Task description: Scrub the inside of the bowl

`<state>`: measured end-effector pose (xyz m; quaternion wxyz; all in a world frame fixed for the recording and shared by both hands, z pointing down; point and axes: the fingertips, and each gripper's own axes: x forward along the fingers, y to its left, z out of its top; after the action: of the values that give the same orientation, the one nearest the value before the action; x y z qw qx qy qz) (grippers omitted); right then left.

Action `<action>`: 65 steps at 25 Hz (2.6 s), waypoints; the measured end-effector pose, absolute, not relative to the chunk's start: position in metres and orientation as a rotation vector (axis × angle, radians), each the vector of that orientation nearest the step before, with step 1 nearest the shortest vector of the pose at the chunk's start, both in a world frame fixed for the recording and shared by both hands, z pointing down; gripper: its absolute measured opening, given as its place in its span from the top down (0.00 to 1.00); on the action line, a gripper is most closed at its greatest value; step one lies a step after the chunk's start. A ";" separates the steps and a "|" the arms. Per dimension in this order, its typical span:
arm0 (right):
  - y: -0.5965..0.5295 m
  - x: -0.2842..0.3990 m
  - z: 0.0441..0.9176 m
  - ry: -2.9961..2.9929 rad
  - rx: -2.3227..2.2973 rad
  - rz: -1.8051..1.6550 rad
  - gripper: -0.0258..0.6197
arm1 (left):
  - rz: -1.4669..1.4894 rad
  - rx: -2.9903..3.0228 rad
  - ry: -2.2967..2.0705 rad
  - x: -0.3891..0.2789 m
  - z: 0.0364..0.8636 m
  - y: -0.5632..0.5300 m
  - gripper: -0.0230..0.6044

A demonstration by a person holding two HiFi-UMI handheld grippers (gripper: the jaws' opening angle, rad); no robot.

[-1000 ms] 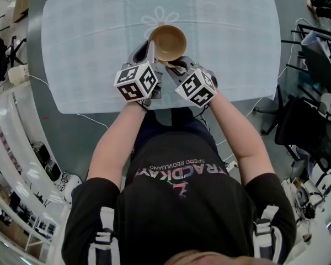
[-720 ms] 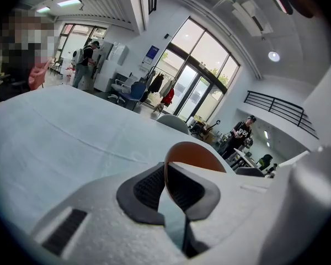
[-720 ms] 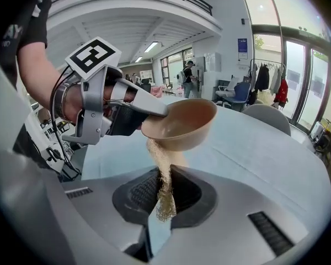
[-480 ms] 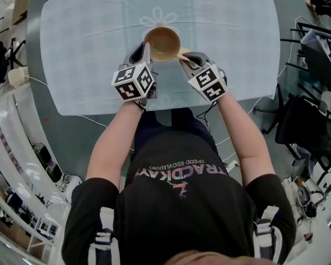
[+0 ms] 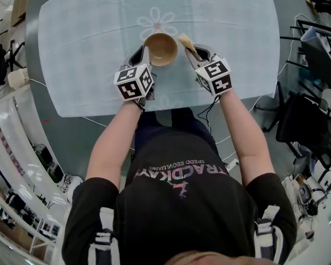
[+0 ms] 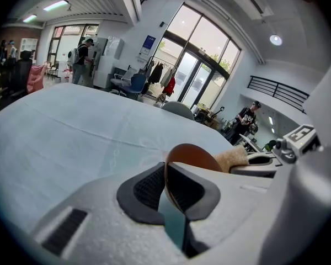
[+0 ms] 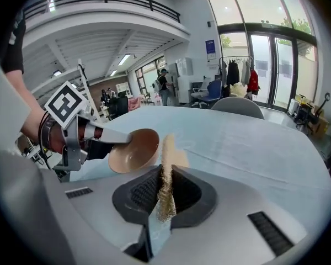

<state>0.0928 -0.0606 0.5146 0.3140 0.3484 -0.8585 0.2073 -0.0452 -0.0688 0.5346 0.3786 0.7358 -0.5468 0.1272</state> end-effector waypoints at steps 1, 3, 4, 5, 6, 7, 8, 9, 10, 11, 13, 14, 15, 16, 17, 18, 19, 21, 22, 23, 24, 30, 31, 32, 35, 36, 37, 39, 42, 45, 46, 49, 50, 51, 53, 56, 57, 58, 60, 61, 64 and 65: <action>-0.062 0.094 0.513 -2.266 0.935 0.553 0.91 | 0.335 1.881 -1.394 -0.044 0.536 -0.069 0.92; -0.062 0.099 0.509 -2.274 0.966 0.576 0.91 | 0.362 1.888 -1.383 -0.040 0.540 -0.069 0.92; -0.062 0.101 0.508 -2.278 0.979 0.588 0.91 | 0.378 1.893 -1.377 -0.037 0.542 -0.069 0.92; -0.062 0.104 0.507 -2.279 0.989 0.596 0.91 | 0.395 1.897 -1.372 -0.035 0.544 -0.069 0.92; -0.061 0.107 0.507 -2.279 0.997 0.602 0.91 | 0.410 1.898 -1.367 -0.033 0.547 -0.069 0.92; -0.060 0.109 0.507 -2.279 1.004 0.605 0.91 | 0.424 1.895 -1.362 -0.032 0.549 -0.069 0.92; -0.058 0.111 0.506 -2.279 1.009 0.608 0.91 | 0.435 1.888 -1.358 -0.031 0.552 -0.069 0.92; -0.057 0.112 0.506 -2.281 1.013 0.610 0.91 | 0.442 1.880 -1.355 -0.031 0.555 -0.069 0.92; -0.056 0.113 0.505 -2.283 1.014 0.611 0.91 | 0.449 1.873 -1.353 -0.030 0.557 -0.069 0.92; -0.055 0.113 0.504 -2.285 1.016 0.611 0.91 | 0.454 1.870 -1.348 -0.030 0.558 -0.069 0.92; -0.053 0.114 0.501 -2.290 1.022 0.612 0.91 | 0.464 1.879 -1.326 -0.028 0.559 -0.069 0.90; -0.053 0.114 0.500 -2.292 1.026 0.615 0.91 | 0.468 1.888 -1.313 -0.026 0.558 -0.069 0.82; -0.052 0.114 0.499 -2.295 1.030 0.618 0.91 | 0.471 1.898 -1.301 -0.025 0.558 -0.068 0.71; -0.052 0.114 0.499 -2.297 1.033 0.621 0.91 | 0.473 1.906 -1.293 -0.024 0.558 -0.068 0.69; -0.052 0.114 0.499 -2.301 1.036 0.623 0.91 | 0.474 1.910 -1.291 -0.023 0.558 -0.067 0.69; -0.051 0.114 0.499 -2.304 1.039 0.625 0.91 | 0.471 1.914 -1.293 -0.023 0.558 -0.067 0.69; -0.051 0.114 0.498 -2.309 1.043 0.628 0.91 | 0.465 1.917 -1.299 -0.024 0.557 -0.066 0.69; -0.050 0.115 0.494 -2.319 1.055 0.636 0.91 | 0.448 1.919 -1.313 -0.028 0.552 -0.064 0.69; -0.050 0.115 0.492 -2.326 1.061 0.638 0.91 | 0.440 1.920 -1.321 -0.031 0.549 -0.063 0.69; -0.050 0.115 0.489 -2.332 1.068 0.640 0.91 | 0.434 1.922 -1.328 -0.034 0.546 -0.061 0.69; -0.051 0.115 0.486 -2.339 1.075 0.640 0.91 | 0.429 1.926 -1.336 -0.037 0.542 -0.060 0.69; -0.051 0.111 0.462 -2.384 1.133 0.634 0.91 | 0.461 2.060 -1.373 -0.052 0.508 -0.047 0.83; -0.050 0.109 0.456 -2.395 1.144 0.627 0.91 | 0.473 2.093 -1.382 -0.056 0.501 -0.045 0.87; -0.049 0.108 0.450 -2.406 1.156 0.619 0.91 | 0.481 2.124 -1.388 -0.059 0.493 -0.042 0.90; -0.046 0.104 0.426 -2.438 1.199 0.593 0.91 | 0.451 2.195 -1.381 -0.065 0.466 -0.035 0.93; -0.045 0.102 0.416 -2.449 1.215 0.581 0.91 | 0.428 2.218 -1.376 -0.067 0.455 -0.033 0.94; -0.045 0.099 0.407 -2.462 1.233 0.568 0.91 | 0.406 2.244 -1.372 -0.069 0.443 -0.031 0.94; -0.043 0.093 0.386 -2.489 1.267 0.538 0.91 | 0.379 2.315 -1.365 -0.072 0.418 -0.028 0.94; -0.037 0.086 0.352 -2.537 1.320 0.483 0.91 | 0.340 2.428 -1.344 -0.072 0.381 -0.020 0.94; -0.026 0.081 0.317 -2.578 1.367 0.414 0.91 | 0.281 2.499 -1.327 -0.070 0.349 -0.011 0.94; -0.022 0.079 0.307 -2.588 1.380 0.387 0.91 | 0.258 2.515 -1.325 -0.071 0.338 -0.008 0.94; -0.008 0.072 0.280 -2.604 1.417 0.296 0.91 | 0.186 2.550 -1.311 -0.075 0.311 -0.001 0.94; -0.003 0.069 0.273 -2.605 1.427 0.268 0.91 | 0.165 2.561 -1.304 -0.077 0.304 0.002 0.94; 0.002 0.065 0.267 -2.606 1.435 0.242 0.91 | 0.147 2.574 -1.298 -0.079 0.297 0.005 0.94; 0.012 0.058 0.258 -2.607 1.445 0.200 0.91 | 0.124 2.601 -1.285 -0.083 0.287 0.011 0.94; 0.023 0.054 0.253 -2.592 1.466 0.168 0.91 | 0.117 2.627 -1.254 -0.086 0.281 0.018 0.94; 0.026 0.053 0.253 -2.585 1.474 0.167 0.91 | 0.119 2.631 -1.244 -0.087 0.281 0.019 0.94; 0.029 0.051 0.254 -2.579 1.481 0.170 0.91 | 0.123 2.633 -1.235 -0.088 0.282 0.021 0.94; 0.036 0.048 0.259 -2.567 1.496 0.185 0.91 | 0.134 2.637 -1.218 -0.091 0.285 0.025 0.94; 0.040 0.046 0.262 -2.561 1.504 0.195 0.91 | 0.142 2.639 -1.207 -0.093 0.287 0.028 0.94; 0.051 0.043 0.271 -2.543 1.528 0.233 0.91 | 0.168 2.648 -1.175 -0.094 0.292 0.034 0.94; 0.054 0.041 0.273 -2.537 1.533 0.246 0.91 | 0.178 2.649 -1.166 -0.094 0.294 0.036 0.94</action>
<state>0.0411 0.0543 0.2735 0.0833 0.5136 -0.8500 0.0824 -0.0945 0.0356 0.2940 0.1206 0.9069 -0.3990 0.0611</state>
